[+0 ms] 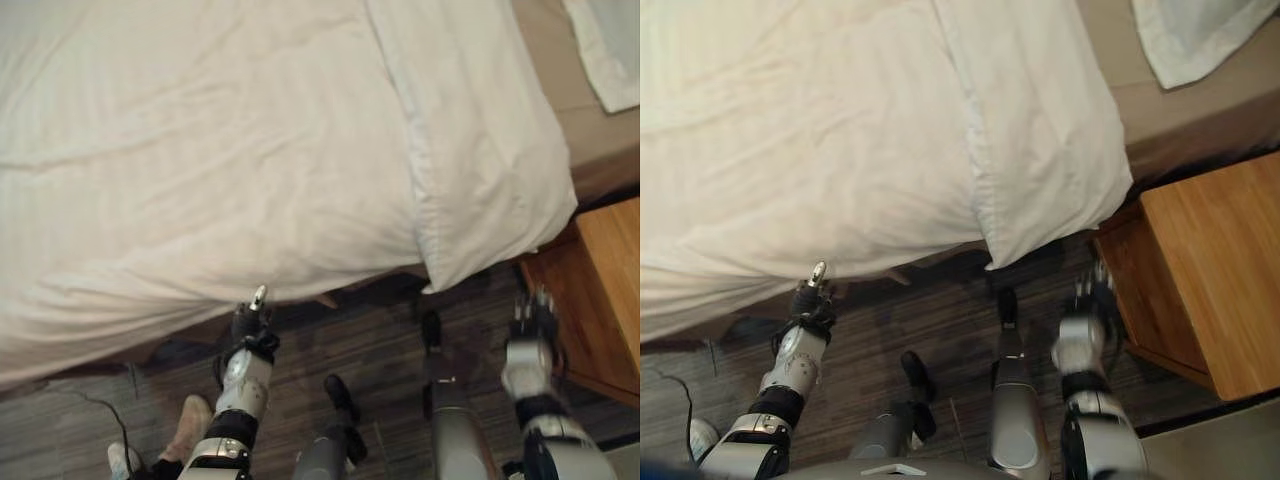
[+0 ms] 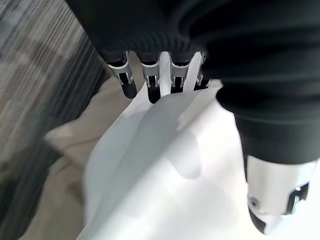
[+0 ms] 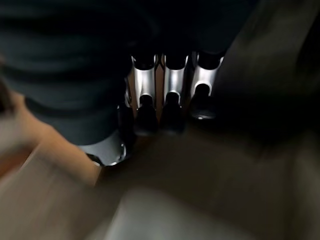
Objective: Making the bed.
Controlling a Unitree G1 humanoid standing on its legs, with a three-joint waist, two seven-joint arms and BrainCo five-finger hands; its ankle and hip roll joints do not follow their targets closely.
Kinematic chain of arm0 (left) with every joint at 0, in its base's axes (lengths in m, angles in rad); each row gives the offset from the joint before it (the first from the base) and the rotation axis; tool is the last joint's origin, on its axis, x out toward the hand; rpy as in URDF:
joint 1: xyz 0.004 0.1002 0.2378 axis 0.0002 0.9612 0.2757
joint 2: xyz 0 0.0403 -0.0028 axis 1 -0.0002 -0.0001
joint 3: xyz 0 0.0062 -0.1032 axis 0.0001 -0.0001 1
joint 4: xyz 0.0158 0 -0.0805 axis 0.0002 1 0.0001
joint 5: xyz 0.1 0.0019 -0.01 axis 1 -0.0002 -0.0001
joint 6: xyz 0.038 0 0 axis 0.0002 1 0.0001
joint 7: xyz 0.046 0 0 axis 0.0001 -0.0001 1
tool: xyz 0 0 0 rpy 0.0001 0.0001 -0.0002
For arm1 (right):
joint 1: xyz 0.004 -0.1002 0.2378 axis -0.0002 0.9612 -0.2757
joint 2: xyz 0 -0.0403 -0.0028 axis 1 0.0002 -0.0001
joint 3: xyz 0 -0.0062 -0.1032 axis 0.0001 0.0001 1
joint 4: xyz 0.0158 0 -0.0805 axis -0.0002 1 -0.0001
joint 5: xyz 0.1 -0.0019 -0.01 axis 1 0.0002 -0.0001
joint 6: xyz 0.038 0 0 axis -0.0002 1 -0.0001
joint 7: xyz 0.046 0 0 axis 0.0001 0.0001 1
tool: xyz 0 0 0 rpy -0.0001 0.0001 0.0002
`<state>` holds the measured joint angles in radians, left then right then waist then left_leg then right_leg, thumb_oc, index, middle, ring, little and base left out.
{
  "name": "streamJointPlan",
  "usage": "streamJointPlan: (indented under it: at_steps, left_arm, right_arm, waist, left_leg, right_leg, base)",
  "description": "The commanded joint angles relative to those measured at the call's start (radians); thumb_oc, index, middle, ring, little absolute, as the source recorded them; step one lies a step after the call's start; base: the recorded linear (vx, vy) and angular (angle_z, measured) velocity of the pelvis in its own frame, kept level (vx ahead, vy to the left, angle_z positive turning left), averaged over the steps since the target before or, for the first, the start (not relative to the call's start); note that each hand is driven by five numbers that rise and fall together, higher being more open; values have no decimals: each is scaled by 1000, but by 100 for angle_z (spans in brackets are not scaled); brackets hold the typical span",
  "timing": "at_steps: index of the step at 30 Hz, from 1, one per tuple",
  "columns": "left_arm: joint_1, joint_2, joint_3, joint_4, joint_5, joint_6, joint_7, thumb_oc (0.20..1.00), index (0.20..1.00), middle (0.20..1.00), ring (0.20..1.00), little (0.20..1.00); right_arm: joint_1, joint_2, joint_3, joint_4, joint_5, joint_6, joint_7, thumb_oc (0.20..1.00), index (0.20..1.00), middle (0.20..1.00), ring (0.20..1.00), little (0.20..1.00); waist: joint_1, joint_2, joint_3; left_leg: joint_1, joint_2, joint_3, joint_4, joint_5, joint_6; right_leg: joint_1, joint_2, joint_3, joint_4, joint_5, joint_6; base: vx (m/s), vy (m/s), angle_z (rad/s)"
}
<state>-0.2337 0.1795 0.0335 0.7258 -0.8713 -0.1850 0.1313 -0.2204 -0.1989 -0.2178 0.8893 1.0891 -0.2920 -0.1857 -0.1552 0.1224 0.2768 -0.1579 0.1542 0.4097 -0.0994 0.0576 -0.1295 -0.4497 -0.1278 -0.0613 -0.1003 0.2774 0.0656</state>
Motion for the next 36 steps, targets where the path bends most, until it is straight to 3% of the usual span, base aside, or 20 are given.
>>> streamJointPlan:
  at_steps: [1,2,4,5,8,11,13,14,15,16,21,23,24,25,26,28,30,33,36]
  left_arm:
    - [-5,26,-54,54,57,43,-75,1000,1000,1000,1000,1000]
    - [-5,27,-53,55,57,42,-75,1000,1000,1000,1000,1000]
    - [37,9,-84,213,174,90,-85,1000,1000,1000,1000,1000]
    - [37,10,-84,214,174,89,-86,1000,1000,1000,1000,1000]
    - [93,7,-108,252,279,101,-120,1000,1000,1000,1000,1000]
    - [101,7,-127,228,314,94,-124,1000,1000,1000,1000,1000]
    - [94,25,-139,152,343,74,-112,1000,1000,1000,1000,1000]
    - [83,72,-129,-9,368,40,-83,1000,1000,1000,1000,1000]
    - [84,72,-129,-10,369,41,-83,1000,1000,1000,1000,1000]
    - [86,141,-104,-214,426,-2,-47,1000,1000,1000,1000,1000]
    - [79,233,-4,-479,501,-59,31,1000,1000,1000,1000,1000]
    - [103,235,37,-553,498,-71,32,1000,1000,1000,1000,1000]
    - [136,223,50,-581,504,-73,24,1000,1000,1000,1000,1000]
    - [185,202,45,-609,554,-71,17,1000,1000,1000,1000,1000]
    - [186,201,45,-611,555,-70,17,1000,1000,1000,1000,1000]
    - [292,179,14,-644,642,-73,-4,1000,1000,1000,1000,1000]
    - [292,178,14,-645,643,-73,-4,1000,1000,1000,1000,1000]
    - [324,186,-17,-661,679,-64,-7,1000,1000,1000,1000,1000]
    - [342,193,-26,-685,704,-72,11,1000,1000,1000,1000,1000]
  right_arm:
    - [-40,-75,-5,-37,-210,77,-8,1000,1000,1000,1000,1000]
    - [-39,-74,-5,-38,-211,78,-8,1000,1000,1000,1000,1000]
    - [-10,-69,28,-105,-239,93,34,1000,1000,1000,1000,1000]
    - [-10,-68,28,-106,-239,93,33,1000,1000,1000,1000,1000]
    - [27,-77,123,-188,-331,114,81,1000,1000,1000,1000,1000]
    - [43,-67,164,-235,-374,116,100,1000,1000,1000,1000,1000]
    - [62,-43,186,-277,-395,108,113,1000,1000,1000,1000,1000]
    - [92,-21,208,-312,-412,107,129,1000,1000,1000,1000,1000]
    - [92,-20,208,-313,-412,107,129,1000,1000,1000,1000,1000]
    - [131,-3,223,-359,-431,100,143,1000,1000,1000,1000,1000]
    - [207,21,227,-469,-462,74,164,1000,1000,1000,1000,1000]
    - [233,16,220,-521,-503,60,155,1000,1000,1000,1000,1000]
    - [236,-1,220,-549,-568,55,140,1000,1000,1000,1000,1000]
    - [241,-71,232,-652,-788,59,96,1000,1000,1000,1000,1000]
    - [242,-71,233,-654,-790,60,95,1000,1000,1000,1000,1000]
    - [214,-206,266,-824,-1167,44,13,1000,1000,1000,1000,1000]
    - [214,-205,266,-826,-1168,45,12,1000,1000,1000,1000,1000]
    - [190,-253,317,-909,-1323,58,-12,1000,1000,1000,1000,1000]
    - [201,-257,356,-930,-1368,56,-14,1000,1000,1000,1000,1000]
  waist:
    - [-40,-40,-17]
    - [-41,-42,-16]
    - [-47,-84,-46]
    - [-47,-86,-46]
    - [-43,-146,-101]
    - [-43,-171,-129]
    - [-43,-190,-161]
    - [-39,-204,-187]
    - [-39,-205,-189]
    - [-31,-215,-206]
    - [-22,-224,-234]
    - [-19,-224,-250]
    - [-15,-222,-253]
    - [-11,-219,-252]
    - [-11,-219,-254]
    - [1,-213,-252]
    - [1,-214,-254]
    - [4,-215,-252]
    - [4,-215,-250]
  left_leg:
    - [35,41,-49,12,-30,-21]
    - [34,40,-48,12,-26,-20]
    - [86,29,-51,12,-44,-6]
    - [84,28,-50,12,-41,-5]
    - [149,29,-43,12,-58,4]
    - [168,29,-43,12,-66,10]
    - [177,31,-45,12,-70,11]
    - [194,30,-50,12,-80,15]
    - [191,29,-50,12,-77,15]
    - [205,28,-57,12,-85,16]
    - [222,23,-79,12,-94,19]
    - [226,18,-84,12,-96,22]
    - [233,15,-86,12,-100,25]
    - [247,12,-86,12,-108,29]
    - [244,12,-86,12,-105,29]
    - [262,14,-88,12,-114,36]
    - [258,13,-87,12,-110,36]
    - [264,15,-90,12,-111,39]
    - [267,17,-93,12,-109,40]
  right_leg:
    - [154,-124,-21,13,-168,140]
    - [153,-125,-20,13,-164,138]
    - [209,-123,-24,13,-173,141]
    - [206,-124,-23,13,-170,140]
    - [273,-123,-28,13,-175,142]
    - [292,-119,-28,13,-174,144]
    - [306,-119,-30,13,-171,145]
    - [324,-120,-35,13,-173,148]
    - [320,-120,-34,13,-171,147]
    - [341,-122,-41,13,-172,153]
    - [372,-128,-57,13,-175,157]
    - [379,-130,-61,13,-175,157]
    - [384,-132,-62,13,-175,157]
    - [395,-132,-61,13,-178,159]
    - [392,-132,-60,13,-175,158]
    - [409,-131,-60,13,-182,157]
    - [405,-131,-59,13,-178,156]
    - [413,-129,-56,13,-181,151]
    - [415,-127,-58,13,-184,148]
  base:
    - [-38,142,-18]
    - [-40,157,-21]
    - [-10,114,-28]
    - [1,100,-43]
    - [16,90,-8]
    - [2,59,-4]
    - [7,67,6]
    - [13,50,21]
    - [16,61,9]
    - [-8,27,-5]
    - [3,14,-2]
    - [22,35,5]
    - [24,60,5]
    - [14,41,-3]
    - [24,37,-3]
    - [0,0,0]
    - [-13,1,-3]
    - [0,0,0]
    - [0,0,0]
